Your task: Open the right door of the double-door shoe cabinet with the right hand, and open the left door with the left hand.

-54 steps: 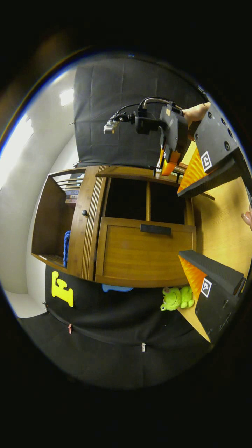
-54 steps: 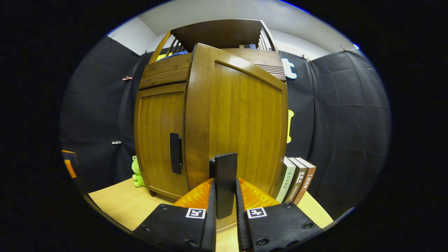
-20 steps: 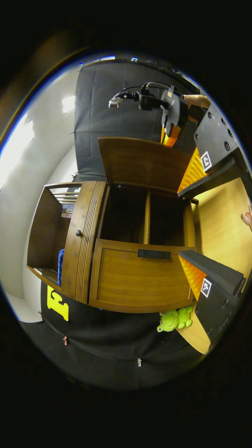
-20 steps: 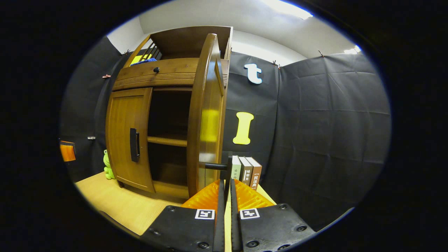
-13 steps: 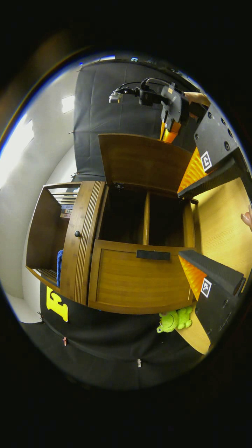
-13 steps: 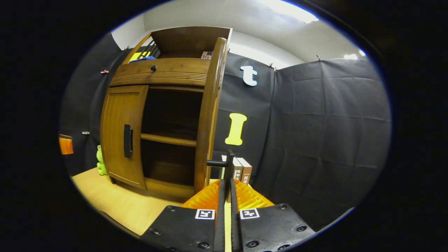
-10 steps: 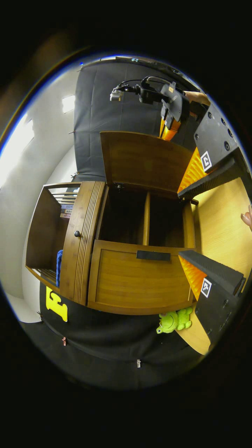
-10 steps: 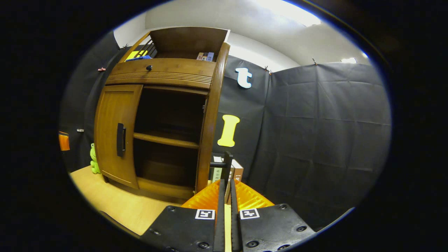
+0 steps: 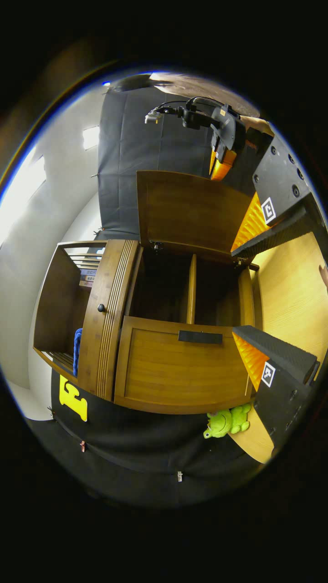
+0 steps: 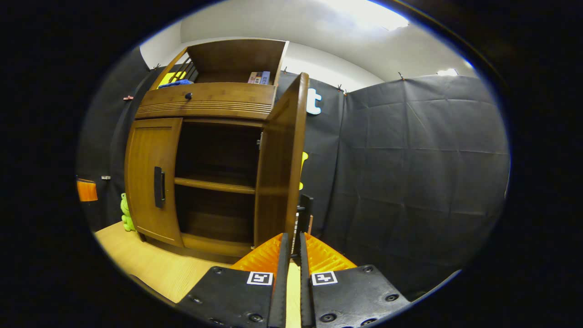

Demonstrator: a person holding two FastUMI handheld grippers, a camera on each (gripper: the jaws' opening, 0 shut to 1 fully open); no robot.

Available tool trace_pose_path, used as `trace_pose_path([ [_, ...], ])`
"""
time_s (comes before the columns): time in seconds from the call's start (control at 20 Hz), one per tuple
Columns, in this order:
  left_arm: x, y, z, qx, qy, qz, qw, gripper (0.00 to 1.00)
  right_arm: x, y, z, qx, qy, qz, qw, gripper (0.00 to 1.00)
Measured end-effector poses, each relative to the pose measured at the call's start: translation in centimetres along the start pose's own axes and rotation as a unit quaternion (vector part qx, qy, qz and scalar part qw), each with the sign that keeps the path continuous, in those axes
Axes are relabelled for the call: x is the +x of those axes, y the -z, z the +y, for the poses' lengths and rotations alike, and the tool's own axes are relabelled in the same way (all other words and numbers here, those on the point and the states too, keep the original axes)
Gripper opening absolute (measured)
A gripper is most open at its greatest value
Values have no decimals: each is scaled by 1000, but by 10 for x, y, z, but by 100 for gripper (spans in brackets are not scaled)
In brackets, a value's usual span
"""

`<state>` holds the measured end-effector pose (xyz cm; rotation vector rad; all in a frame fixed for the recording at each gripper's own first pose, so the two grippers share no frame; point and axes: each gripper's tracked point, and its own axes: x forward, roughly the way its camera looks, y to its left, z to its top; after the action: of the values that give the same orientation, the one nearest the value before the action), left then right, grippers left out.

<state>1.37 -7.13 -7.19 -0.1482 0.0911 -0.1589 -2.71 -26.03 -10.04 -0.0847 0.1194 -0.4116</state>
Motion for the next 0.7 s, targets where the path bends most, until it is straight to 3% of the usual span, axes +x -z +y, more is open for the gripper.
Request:
trace_pose_path([
  [0.05, 0, -2, 1, 2, 2, -3, 1000, 92, -8, -2, 12, 1, -11, -4, 1000, 16],
  [0.2, 5, -9, 11, 17, -5, -16, 1000, 97, -24, -14, 41, 26, -53, -13, 998, 61],
  [0.3, 12, -14, 17, 25, -7, -27, 999, 94, -30, -18, 59, 51, -77, -10, 996, 92],
  [0.5, 42, -21, 35, 61, -22, -34, 997, 94, -37, -33, 75, 79, -96, -13, 992, 92],
  [0.7, 91, -24, 59, 96, -56, -41, 993, 91, -41, -47, 70, 51, -84, -32, 995, 94],
])
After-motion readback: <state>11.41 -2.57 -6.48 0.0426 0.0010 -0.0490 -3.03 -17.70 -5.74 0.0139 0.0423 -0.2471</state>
